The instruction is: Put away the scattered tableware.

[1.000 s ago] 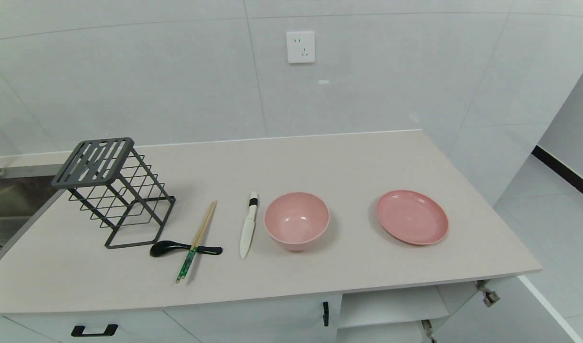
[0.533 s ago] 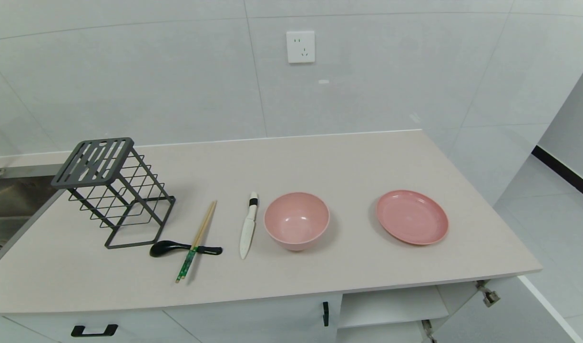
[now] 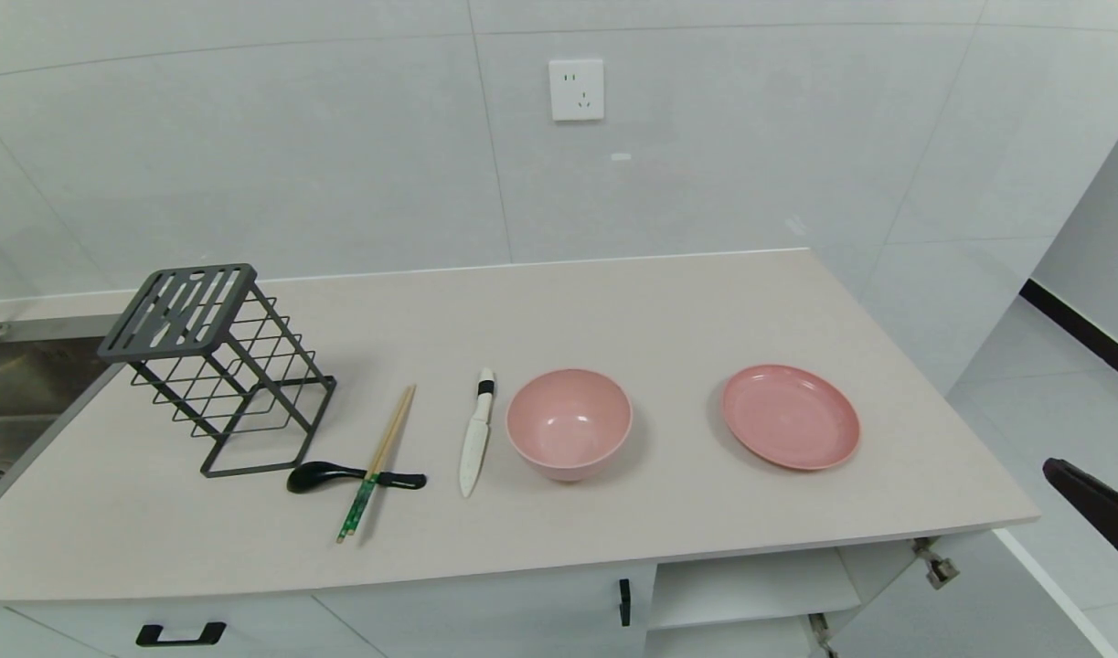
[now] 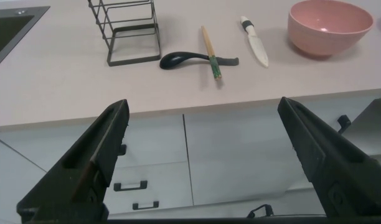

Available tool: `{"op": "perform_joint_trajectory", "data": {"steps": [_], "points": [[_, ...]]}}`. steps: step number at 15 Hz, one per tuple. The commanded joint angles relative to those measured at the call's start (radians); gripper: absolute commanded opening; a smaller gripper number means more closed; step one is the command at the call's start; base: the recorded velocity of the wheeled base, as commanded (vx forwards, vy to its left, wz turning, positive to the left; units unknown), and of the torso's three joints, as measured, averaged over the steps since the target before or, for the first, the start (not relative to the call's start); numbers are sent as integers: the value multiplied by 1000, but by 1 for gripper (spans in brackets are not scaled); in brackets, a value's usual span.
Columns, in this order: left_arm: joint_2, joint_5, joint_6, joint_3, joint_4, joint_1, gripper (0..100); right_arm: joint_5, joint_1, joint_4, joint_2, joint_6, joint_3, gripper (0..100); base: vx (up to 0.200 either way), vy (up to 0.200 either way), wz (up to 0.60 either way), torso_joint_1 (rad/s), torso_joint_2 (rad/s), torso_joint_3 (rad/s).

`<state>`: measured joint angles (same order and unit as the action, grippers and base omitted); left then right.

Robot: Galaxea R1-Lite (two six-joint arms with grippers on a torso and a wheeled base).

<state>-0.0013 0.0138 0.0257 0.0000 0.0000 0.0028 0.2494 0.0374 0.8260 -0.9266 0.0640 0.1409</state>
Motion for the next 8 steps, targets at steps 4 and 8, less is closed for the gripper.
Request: {"op": "perform_joint_trajectory", "data": {"steps": [4,8], "points": [[1,2,-6,0,2,0,100,1,-10,147,-170,37,-7,100,0,0,0,0,0,0],[1,2,-7,0,2,0,100,1,-30,177,-222,56,0,100,0,0,0,0,0,0]]}}
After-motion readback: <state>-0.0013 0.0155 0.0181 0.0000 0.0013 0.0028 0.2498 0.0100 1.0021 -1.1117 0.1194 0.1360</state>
